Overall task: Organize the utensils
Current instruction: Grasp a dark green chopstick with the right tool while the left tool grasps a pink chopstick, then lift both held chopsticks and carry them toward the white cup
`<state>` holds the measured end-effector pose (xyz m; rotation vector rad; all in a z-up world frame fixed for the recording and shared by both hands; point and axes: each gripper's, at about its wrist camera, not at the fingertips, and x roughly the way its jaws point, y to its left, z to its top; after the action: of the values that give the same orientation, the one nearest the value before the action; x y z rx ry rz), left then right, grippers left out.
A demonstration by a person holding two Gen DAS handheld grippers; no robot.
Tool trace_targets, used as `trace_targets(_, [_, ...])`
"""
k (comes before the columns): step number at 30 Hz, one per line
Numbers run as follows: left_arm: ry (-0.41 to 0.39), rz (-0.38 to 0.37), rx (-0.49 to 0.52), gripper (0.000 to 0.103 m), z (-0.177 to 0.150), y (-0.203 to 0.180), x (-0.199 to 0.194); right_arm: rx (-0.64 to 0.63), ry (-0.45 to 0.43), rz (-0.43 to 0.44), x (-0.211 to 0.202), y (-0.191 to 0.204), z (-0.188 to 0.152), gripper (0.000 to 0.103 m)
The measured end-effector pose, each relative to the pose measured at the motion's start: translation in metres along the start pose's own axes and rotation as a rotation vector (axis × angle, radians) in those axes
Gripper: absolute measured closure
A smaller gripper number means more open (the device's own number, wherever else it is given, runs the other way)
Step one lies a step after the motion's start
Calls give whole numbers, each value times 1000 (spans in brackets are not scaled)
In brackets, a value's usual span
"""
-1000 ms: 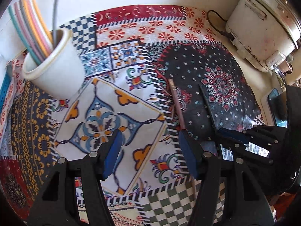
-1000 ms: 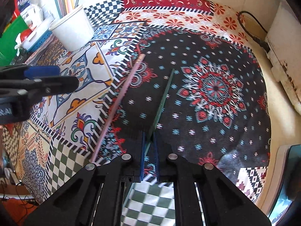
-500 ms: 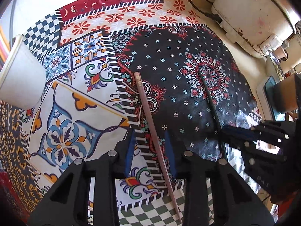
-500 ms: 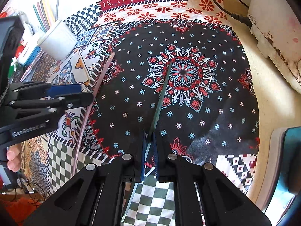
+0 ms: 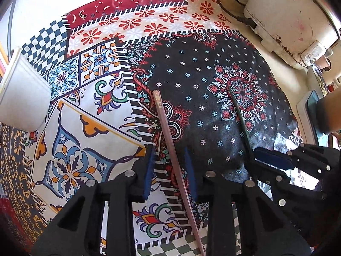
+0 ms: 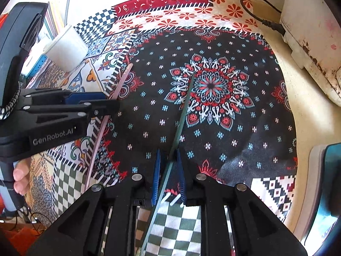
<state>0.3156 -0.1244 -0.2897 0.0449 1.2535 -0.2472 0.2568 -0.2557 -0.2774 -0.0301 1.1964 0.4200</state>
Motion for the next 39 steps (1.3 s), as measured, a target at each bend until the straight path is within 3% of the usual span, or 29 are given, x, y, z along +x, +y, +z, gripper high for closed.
trace_targets(6, [-16, 38, 88, 76, -8, -15, 2, 10, -15, 32, 6, -2, 10, 90])
trace_targets(8, [-20, 73, 113, 83, -8, -19, 3, -2, -18, 18, 6, 0, 11, 92])
trace_targets(10, [-22, 74, 109, 88, -7, -20, 4, -16, -29, 1, 5, 2, 9, 94])
trace_targets(11, [-23, 79, 107, 95, -5, -19, 5, -16, -36, -7, 6, 3, 9, 94])
trace_targets(21, [-5, 33, 66, 99, -3, -6, -3, 81, -29, 31, 6, -7, 14, 98])
trace_targets(39, [-261, 4, -84, 99, -11, 38, -116, 74, -207, 35, -57, 8, 29, 98])
